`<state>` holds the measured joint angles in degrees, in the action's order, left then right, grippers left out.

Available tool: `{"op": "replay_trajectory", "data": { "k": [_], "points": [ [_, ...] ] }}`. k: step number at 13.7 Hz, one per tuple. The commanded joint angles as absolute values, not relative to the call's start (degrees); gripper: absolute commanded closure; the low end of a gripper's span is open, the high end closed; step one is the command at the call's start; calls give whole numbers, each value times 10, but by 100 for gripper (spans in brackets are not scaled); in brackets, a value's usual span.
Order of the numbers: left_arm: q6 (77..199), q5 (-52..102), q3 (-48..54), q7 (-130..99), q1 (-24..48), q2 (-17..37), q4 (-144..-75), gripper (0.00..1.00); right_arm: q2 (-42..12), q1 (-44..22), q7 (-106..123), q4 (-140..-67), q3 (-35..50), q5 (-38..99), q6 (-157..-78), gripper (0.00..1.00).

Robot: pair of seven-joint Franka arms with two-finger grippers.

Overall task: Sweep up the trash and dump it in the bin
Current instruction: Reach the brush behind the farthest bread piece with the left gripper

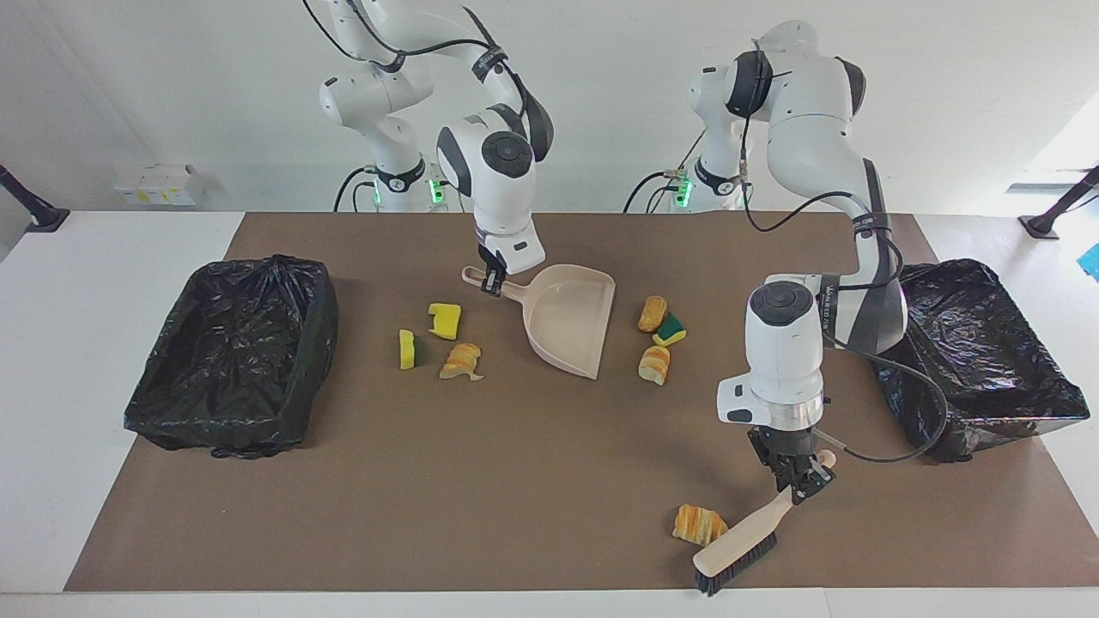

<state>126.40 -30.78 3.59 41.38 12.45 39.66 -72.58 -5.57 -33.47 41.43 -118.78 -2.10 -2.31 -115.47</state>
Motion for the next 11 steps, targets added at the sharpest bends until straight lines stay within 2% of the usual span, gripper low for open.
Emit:
{"op": "replay_trajectory", "data": {
  "k": [1,3,7,11],
  "points": [
    [1224,-312,33,481,128,330,-788,100,-43,-335,397,-1201,-19,-29,-1160,100],
    [1232,-312,33,489,127,298,-848,100,-43,-335,396,-1200,-19,-29,-1159,100],
    [1210,-313,32,532,128,260,-893,100,-42,-336,393,-1200,-18,-28,-1158,100],
    [1204,-290,33,548,121,247,-872,100,-41,-337,380,-1200,-17,-28,-1156,100]
  ]
}}
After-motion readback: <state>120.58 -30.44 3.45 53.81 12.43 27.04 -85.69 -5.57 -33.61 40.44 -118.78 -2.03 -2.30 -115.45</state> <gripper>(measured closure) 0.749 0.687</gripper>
